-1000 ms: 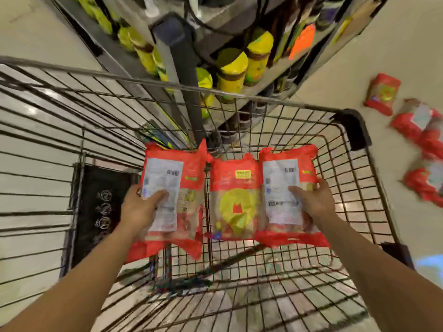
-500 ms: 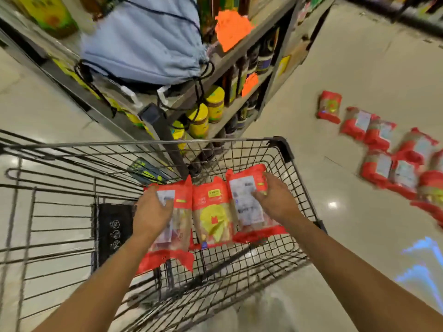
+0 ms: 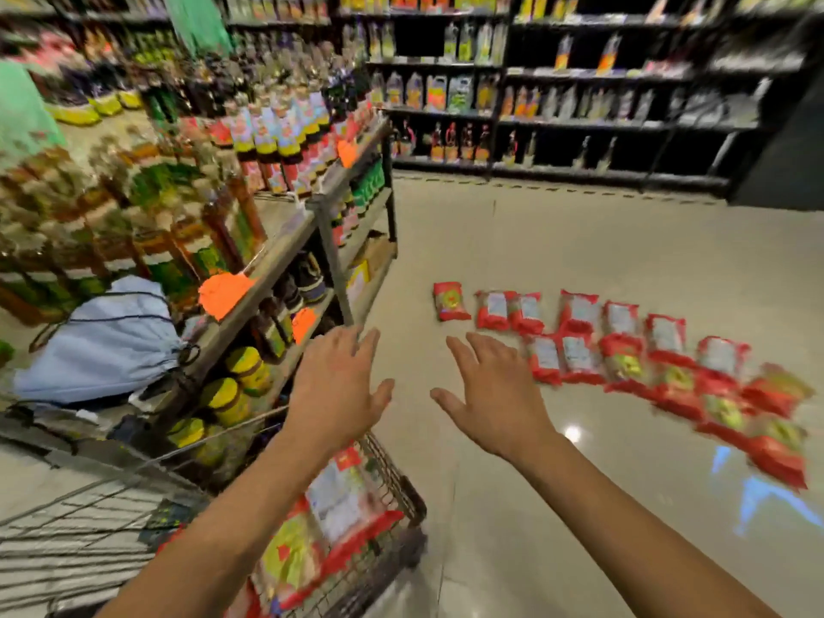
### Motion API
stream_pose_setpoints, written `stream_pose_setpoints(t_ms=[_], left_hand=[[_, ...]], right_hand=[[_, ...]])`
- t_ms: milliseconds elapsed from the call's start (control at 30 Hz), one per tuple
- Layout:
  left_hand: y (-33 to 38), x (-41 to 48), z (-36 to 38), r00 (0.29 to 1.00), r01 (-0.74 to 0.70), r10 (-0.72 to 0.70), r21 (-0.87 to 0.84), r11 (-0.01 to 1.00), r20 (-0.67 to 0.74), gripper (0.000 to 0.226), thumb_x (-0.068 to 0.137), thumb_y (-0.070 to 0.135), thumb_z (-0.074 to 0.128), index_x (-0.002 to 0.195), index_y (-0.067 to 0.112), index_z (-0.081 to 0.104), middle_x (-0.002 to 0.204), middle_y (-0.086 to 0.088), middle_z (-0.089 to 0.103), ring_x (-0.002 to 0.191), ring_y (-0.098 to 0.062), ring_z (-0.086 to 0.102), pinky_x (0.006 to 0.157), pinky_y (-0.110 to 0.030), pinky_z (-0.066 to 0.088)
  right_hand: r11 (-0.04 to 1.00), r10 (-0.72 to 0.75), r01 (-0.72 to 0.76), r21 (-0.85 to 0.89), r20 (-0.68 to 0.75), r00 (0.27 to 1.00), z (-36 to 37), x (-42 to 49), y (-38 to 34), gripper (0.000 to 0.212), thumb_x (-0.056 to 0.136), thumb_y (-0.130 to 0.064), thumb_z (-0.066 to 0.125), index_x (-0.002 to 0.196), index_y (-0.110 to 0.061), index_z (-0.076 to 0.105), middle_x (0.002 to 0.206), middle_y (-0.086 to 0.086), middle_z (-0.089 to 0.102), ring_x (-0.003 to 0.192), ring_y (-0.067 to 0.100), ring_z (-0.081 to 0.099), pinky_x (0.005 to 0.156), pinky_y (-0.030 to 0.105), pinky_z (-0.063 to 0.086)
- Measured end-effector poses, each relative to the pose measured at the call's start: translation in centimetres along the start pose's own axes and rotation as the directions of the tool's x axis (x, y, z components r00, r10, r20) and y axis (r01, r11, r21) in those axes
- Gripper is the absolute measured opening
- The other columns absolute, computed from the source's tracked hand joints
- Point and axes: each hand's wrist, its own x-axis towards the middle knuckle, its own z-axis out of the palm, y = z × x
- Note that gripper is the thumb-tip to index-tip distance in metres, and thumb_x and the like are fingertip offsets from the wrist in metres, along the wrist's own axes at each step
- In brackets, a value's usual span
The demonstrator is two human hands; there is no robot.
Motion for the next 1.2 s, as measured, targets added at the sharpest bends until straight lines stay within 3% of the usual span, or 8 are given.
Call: stream_pose_setpoints(t_ms=[233, 433, 500, 600, 733, 967, 1200], left_hand=[[18.0, 9.5, -0.8, 0.986, -0.16, 0.16, 0.0, 0.987, -0.053, 0.072, 0.082, 0.052, 0.058, 0.139, 0.008, 0.054, 0.138, -0.017, 0.059, 0.123, -0.038, 0.056, 0.102, -0.051, 0.046], [24.8, 14.7, 0.4, 0.978, -0.206, 0.207, 0.042, 0.978, -0.021, 0.071, 0.078, 0.053, 0.06, 0.134, 0.01, 0.058, 0.136, -0.015, 0.062, 0.119, -0.037, 0.06, 0.1, -0.051, 0.046], [25.5, 16.8, 0.9, 0.979, -0.202, 0.203, 0.049, 0.978, -0.013, 0.072, 0.081, 0.054, 0.058, 0.138, 0.011, 0.054, 0.14, -0.014, 0.059, 0.124, -0.037, 0.056, 0.104, -0.051, 0.044], [25.6, 20.4, 2.4, 0.98, -0.196, 0.197, 0.067, 0.978, -0.009, 0.073, 0.084, 0.056, 0.055, 0.143, 0.013, 0.05, 0.145, -0.013, 0.055, 0.129, -0.036, 0.053, 0.108, -0.052, 0.042], [24.2, 26.6, 5.7, 0.984, -0.178, 0.179, 0.044, 0.983, -0.011, 0.072, 0.081, 0.054, 0.062, 0.139, 0.012, 0.055, 0.142, -0.015, 0.058, 0.126, -0.038, 0.056, 0.105, -0.053, 0.045], [19.3, 41.3, 12.9, 0.988, -0.14, 0.139, 0.002, 0.99, 0.059, 0.072, 0.076, 0.053, 0.068, 0.134, 0.012, 0.057, 0.136, -0.015, 0.062, 0.123, -0.036, 0.058, 0.103, -0.053, 0.045], [14.7, 54.4, 18.2, 0.982, -0.102, 0.103, -0.015, 0.995, 0.158, 0.074, 0.072, 0.049, 0.077, 0.132, 0.009, 0.061, 0.13, -0.015, 0.066, 0.115, -0.036, 0.063, 0.099, -0.051, 0.049]], right_hand=[[0.982, 0.185, -0.187, -0.036, -0.058, 0.981, -5.5, -3.5, 18.3, 0.078, 0.089, -0.066, 0.046, 0.154, -0.025, 0.031, 0.157, 0.011, 0.04, 0.142, 0.033, 0.038, 0.112, 0.049, 0.032], [0.969, 0.246, -0.246, 0.011, -0.054, 0.968, -6.4, -2.9, 26.2, 0.081, 0.088, -0.068, 0.045, 0.154, -0.021, 0.033, 0.149, 0.01, 0.047, 0.137, 0.032, 0.043, 0.111, 0.048, 0.035], [0.971, 0.238, -0.237, 0.02, -0.038, 0.971, -6.2, -1.3, 27.5, 0.08, 0.088, -0.068, 0.046, 0.152, -0.022, 0.035, 0.147, 0.01, 0.049, 0.134, 0.031, 0.045, 0.11, 0.048, 0.035], [0.973, 0.229, -0.228, 0.028, -0.011, 0.973, -5.8, 2.3, 29.2, 0.078, 0.091, -0.066, 0.045, 0.155, -0.024, 0.028, 0.158, 0.008, 0.037, 0.144, 0.03, 0.034, 0.115, 0.046, 0.026], [0.98, 0.2, -0.2, 0.019, 0.033, 0.979, -4.8, 9.1, 31.6, 0.077, 0.094, -0.065, 0.043, 0.157, -0.025, 0.023, 0.164, 0.006, 0.027, 0.15, 0.028, 0.024, 0.118, 0.044, 0.02], [0.972, 0.231, -0.222, -0.075, 0.144, 0.962, -1.3, 24.7, 36.5, 0.081, 0.093, -0.067, 0.04, 0.158, -0.023, 0.021, 0.161, 0.01, 0.033, 0.147, 0.031, 0.03, 0.12, 0.047, 0.022], [0.968, 0.252, -0.246, -0.056, 0.215, 0.943, 0.9, 38.7, 40.1, 0.081, 0.094, -0.066, 0.04, 0.159, -0.022, 0.02, 0.16, 0.009, 0.034, 0.145, 0.03, 0.032, 0.114, 0.045, 0.03]])
